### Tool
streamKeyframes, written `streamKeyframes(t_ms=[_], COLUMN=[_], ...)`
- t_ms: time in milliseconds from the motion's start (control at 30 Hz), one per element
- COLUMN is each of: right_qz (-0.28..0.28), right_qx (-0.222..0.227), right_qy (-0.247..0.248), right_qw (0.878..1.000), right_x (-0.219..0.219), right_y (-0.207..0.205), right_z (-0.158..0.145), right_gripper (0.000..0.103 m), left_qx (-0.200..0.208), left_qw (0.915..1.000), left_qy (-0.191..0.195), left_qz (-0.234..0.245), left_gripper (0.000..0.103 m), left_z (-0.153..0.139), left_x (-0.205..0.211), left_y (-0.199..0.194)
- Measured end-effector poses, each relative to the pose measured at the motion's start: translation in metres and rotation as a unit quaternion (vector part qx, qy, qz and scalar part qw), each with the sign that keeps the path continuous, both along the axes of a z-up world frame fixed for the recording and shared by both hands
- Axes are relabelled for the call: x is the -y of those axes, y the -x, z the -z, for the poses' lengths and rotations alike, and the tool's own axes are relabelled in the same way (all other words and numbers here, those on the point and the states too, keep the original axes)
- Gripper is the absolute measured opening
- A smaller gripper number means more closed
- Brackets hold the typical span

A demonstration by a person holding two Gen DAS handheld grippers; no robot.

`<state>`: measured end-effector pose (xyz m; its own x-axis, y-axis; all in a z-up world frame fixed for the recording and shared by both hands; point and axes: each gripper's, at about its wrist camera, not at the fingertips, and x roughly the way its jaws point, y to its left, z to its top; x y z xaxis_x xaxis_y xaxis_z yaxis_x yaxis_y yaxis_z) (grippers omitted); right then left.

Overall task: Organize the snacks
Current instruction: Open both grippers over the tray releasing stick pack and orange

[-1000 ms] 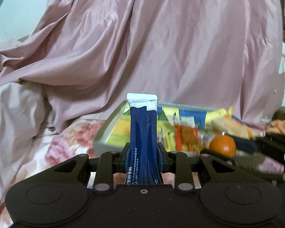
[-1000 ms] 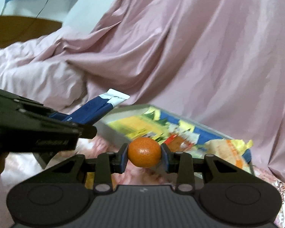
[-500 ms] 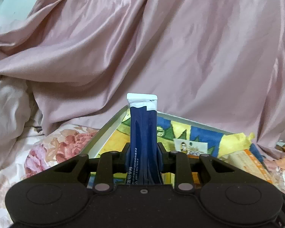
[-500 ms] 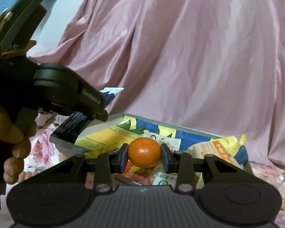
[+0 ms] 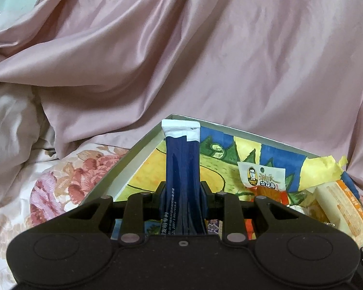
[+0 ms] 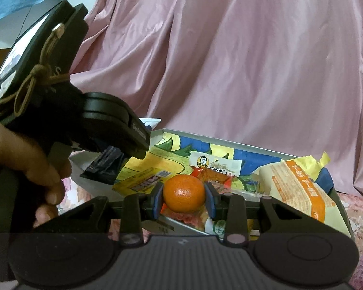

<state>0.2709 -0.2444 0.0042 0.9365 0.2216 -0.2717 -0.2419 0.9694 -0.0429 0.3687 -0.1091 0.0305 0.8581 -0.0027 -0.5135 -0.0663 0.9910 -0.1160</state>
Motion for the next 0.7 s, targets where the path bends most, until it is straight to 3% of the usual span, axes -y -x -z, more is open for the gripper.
streamKeyframes(t_ms=[267, 367, 467, 700], right_qz=[0.0, 0.0, 0.001, 0.003], right_qx=[-0.004, -0.007, -0.007, -0.001], right_qy=[-0.004, -0.004, -0.002, -0.011], right_qw=[1.0, 1.0, 1.0, 1.0], right_x=[0.0, 0.001, 0.0, 0.003], right_y=[0.0, -0.002, -0.003, 0.0], right_z=[-0.001, -0.002, -0.003, -0.001], right_gripper=[0.04, 0.04, 0.042, 0.068], left_qx=[-0.006, -0.01, -0.014, 0.009], left_qw=[1.0, 0.9999, 0.9999, 0.9997], left_qy=[0.0, -0.005, 0.003, 0.017], left_qz=[0.001, 0.003, -0.001, -0.017], left_gripper=[0.03, 0.035, 0.043, 0.079], left_z=[0.003, 0.003, 0.002, -0.011], left_x=[0.004, 0.005, 0.004, -0.006], left_y=[0.0, 0.0, 0.002, 0.025])
